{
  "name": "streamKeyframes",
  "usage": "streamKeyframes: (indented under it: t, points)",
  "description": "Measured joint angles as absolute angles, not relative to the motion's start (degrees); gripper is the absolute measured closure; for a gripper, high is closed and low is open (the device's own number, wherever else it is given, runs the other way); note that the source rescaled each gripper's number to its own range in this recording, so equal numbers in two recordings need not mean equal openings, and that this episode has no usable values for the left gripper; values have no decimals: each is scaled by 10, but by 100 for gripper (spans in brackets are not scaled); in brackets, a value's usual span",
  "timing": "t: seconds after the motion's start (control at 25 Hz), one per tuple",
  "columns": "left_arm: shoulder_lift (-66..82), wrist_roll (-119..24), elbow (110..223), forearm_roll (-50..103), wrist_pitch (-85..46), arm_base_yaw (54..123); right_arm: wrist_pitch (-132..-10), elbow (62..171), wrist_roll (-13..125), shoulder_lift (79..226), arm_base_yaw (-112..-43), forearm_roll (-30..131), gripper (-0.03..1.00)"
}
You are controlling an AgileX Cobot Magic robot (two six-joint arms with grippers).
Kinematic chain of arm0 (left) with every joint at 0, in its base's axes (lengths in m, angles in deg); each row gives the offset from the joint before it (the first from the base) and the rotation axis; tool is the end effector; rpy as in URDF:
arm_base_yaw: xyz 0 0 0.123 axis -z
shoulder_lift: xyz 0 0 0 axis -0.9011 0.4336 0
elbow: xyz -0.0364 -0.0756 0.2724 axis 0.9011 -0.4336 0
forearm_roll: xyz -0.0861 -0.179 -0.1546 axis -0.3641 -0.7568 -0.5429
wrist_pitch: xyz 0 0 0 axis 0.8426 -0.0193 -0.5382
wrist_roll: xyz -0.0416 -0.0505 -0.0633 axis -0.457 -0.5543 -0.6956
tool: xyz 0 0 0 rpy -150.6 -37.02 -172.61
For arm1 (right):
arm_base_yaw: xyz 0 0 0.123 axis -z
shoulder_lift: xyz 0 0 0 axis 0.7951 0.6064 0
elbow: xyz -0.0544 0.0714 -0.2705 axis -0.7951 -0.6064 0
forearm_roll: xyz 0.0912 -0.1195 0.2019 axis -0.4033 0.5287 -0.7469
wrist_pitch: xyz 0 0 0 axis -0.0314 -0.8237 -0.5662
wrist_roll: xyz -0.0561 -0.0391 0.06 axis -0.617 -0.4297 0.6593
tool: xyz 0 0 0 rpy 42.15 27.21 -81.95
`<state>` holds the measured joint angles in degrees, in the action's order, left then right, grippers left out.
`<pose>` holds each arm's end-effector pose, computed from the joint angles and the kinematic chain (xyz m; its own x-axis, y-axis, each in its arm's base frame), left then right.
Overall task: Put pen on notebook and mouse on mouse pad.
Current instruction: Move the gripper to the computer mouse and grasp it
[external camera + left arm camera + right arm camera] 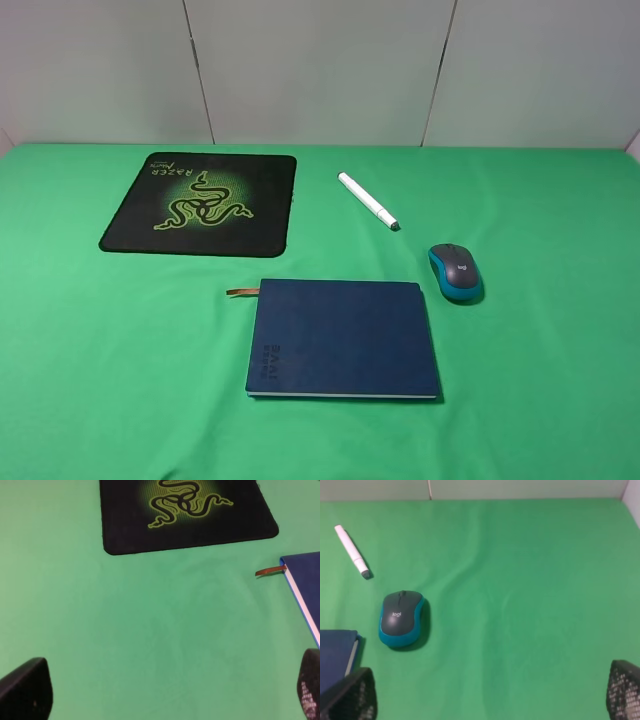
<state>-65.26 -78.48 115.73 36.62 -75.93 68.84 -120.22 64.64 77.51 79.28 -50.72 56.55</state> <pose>-0.0056 -0.0040 0.2782 -0.4414 0.0613 -0.8952 0.1345 0.9909 0.0016 -0.0033 0.0027 0.2803 -0.4162 0.0117 -0.9092 0.0085 0.9999 0.0090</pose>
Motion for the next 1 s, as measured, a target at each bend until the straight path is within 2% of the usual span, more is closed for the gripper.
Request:
streamKeyframes:
  t: [1.0]
  points:
    - [-653, -785, 1157, 366, -759, 688, -1202, 647, 776, 825, -507, 561, -3]
